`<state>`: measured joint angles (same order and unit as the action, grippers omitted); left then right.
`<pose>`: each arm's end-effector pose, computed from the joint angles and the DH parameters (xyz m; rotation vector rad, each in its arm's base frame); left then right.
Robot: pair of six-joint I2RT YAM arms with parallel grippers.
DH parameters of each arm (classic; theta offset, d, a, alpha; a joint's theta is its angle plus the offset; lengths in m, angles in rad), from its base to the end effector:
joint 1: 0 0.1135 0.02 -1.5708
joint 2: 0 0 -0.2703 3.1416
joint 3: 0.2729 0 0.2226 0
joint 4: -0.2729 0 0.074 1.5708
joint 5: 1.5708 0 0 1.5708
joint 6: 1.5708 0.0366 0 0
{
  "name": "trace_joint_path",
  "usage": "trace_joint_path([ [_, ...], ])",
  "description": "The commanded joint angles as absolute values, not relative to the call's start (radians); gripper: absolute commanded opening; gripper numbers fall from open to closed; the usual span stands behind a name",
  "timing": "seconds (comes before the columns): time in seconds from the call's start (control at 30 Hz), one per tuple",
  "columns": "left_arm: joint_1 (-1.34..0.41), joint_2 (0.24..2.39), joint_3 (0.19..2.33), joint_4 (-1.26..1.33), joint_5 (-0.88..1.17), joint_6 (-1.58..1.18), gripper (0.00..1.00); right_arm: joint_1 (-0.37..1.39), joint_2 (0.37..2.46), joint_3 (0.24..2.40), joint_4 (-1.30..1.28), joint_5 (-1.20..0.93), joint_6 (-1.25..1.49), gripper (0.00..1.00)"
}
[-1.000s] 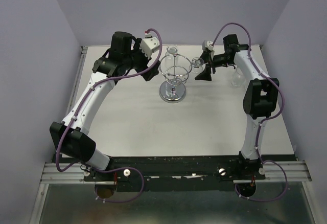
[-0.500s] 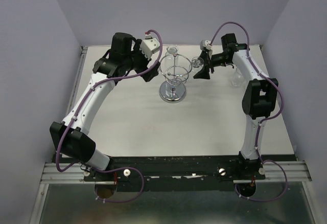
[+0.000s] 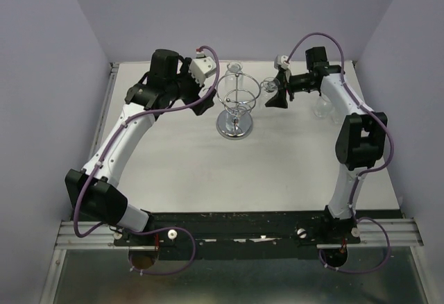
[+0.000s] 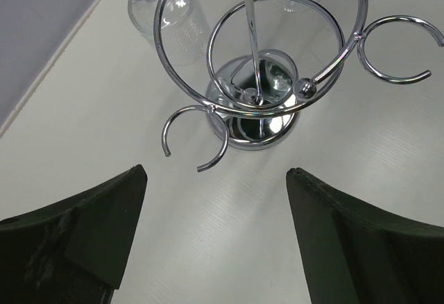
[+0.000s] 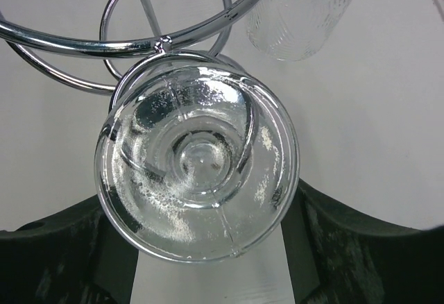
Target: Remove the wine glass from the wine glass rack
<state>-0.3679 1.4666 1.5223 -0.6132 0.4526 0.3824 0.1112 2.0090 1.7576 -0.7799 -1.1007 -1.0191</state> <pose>0.2679 -0.1204 0.3976 1.0114 1.8416 -0.4715 0.3977 0.0772 0.2853 -1.3944 1.5482 0.8837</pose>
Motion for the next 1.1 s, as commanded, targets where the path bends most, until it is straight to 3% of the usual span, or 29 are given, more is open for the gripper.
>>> trace_joint_path([
  [0.0, -0.373, 1.434, 1.500, -0.578, 0.456, 0.399, 0.99, 0.100, 1.968, 1.747, -0.673, -1.072, -0.911, 0.38],
  [0.17, -0.374, 1.430, 1.500, -0.591, 0.465, 0.406, 0.99, 0.100, 1.941, 1.703, -0.585, -1.065, -0.819, 0.11],
  [0.27, -0.376, 1.430, 1.500, -0.589, 0.468, 0.410, 0.99, 0.100, 1.927, 1.677, -0.542, -1.046, -0.778, 0.01],
  [1.07, -0.377, 1.422, 1.474, -0.555, 0.474, 0.393, 0.99, 0.080, 1.882, 1.646, -0.425, -0.982, -0.689, 0.01],
])
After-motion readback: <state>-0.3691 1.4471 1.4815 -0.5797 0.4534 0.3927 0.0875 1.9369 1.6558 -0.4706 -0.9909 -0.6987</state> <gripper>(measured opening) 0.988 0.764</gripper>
